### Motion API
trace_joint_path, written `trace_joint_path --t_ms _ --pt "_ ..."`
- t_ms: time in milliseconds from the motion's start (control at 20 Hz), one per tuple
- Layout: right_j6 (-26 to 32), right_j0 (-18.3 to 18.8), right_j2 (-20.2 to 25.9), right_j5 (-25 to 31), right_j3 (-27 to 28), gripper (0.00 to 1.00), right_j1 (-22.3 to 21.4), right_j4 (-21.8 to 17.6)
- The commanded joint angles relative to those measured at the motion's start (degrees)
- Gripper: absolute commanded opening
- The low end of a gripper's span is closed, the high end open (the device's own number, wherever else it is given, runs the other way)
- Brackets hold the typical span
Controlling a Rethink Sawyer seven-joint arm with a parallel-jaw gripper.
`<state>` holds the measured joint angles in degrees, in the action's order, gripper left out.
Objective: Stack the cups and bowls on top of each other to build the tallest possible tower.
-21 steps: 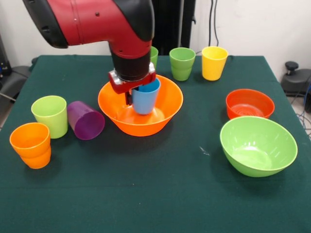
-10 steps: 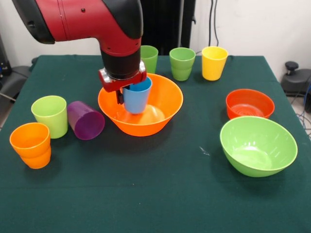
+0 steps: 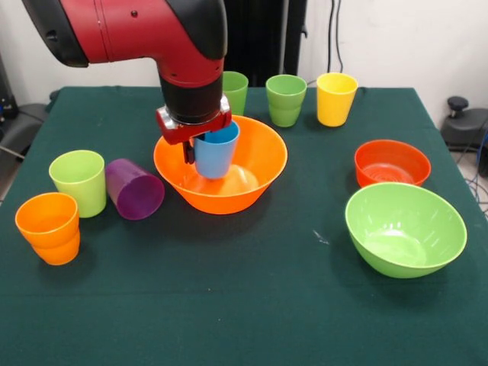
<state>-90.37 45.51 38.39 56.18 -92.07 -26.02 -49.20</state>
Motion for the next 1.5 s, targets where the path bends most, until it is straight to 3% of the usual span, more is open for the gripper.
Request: trace_joint_path --t_ms 50,1500 --pt "11.2 -2.2 -1.1 -1.6 0.8 0.00 1.7 -3.5" --pt "11.6 -2.0 -1.3 -2.4 0.4 0.00 1.7 -4.7"
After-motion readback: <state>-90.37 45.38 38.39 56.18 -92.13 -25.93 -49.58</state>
